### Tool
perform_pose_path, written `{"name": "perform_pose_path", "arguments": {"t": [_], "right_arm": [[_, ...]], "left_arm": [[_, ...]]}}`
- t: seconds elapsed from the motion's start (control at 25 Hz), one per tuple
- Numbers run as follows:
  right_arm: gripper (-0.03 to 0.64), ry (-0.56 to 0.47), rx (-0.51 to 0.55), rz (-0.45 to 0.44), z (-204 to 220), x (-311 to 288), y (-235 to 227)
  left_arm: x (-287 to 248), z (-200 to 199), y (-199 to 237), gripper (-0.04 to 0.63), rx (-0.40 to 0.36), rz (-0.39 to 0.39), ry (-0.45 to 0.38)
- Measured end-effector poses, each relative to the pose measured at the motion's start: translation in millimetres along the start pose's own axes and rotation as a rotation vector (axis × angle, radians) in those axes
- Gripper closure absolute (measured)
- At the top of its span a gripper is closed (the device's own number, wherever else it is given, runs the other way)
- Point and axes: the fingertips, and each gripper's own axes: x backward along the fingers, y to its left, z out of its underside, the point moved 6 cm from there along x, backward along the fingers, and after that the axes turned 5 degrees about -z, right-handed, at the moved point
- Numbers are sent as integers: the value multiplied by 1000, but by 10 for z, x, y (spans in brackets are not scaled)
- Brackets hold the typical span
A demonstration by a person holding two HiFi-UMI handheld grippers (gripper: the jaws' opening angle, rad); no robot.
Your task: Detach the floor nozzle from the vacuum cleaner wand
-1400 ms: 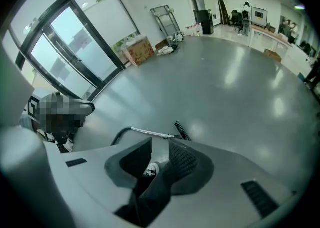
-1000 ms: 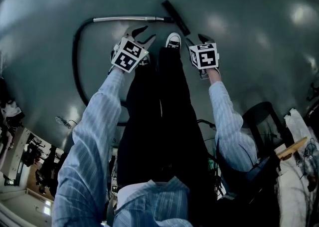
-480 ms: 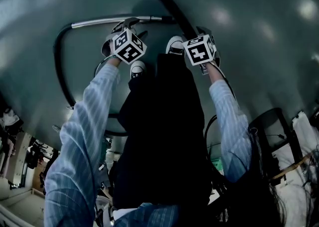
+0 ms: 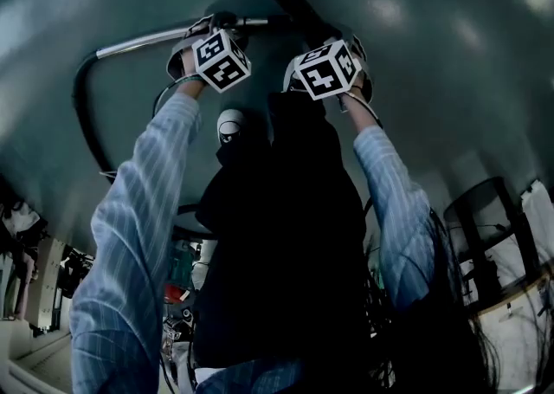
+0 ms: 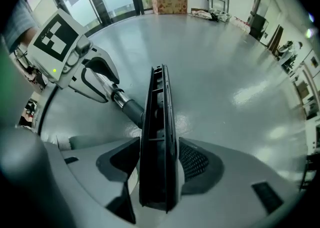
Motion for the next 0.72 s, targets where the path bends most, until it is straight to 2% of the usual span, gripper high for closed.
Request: {"name": "perform_pose_path", "arguments": {"t": [0.12, 0.24, 0.4, 0.6, 0.72], "right_arm": [[373, 15, 5, 10, -5, 42, -25], [391, -11, 17, 9, -34, 152, -4], [397, -4, 35, 94, 98, 261, -179], [399, 28, -104, 118, 410, 307, -618], [397, 43, -129, 103, 519, 287, -673]], "left_arm": [[-27, -41, 28, 387, 29, -3, 16], [27, -52, 78, 387, 38, 34, 33], [7, -101, 56, 387, 49, 77, 54], [-44, -111, 122, 387, 67, 87, 69], [-46, -40, 140, 387, 83, 72, 53]]}}
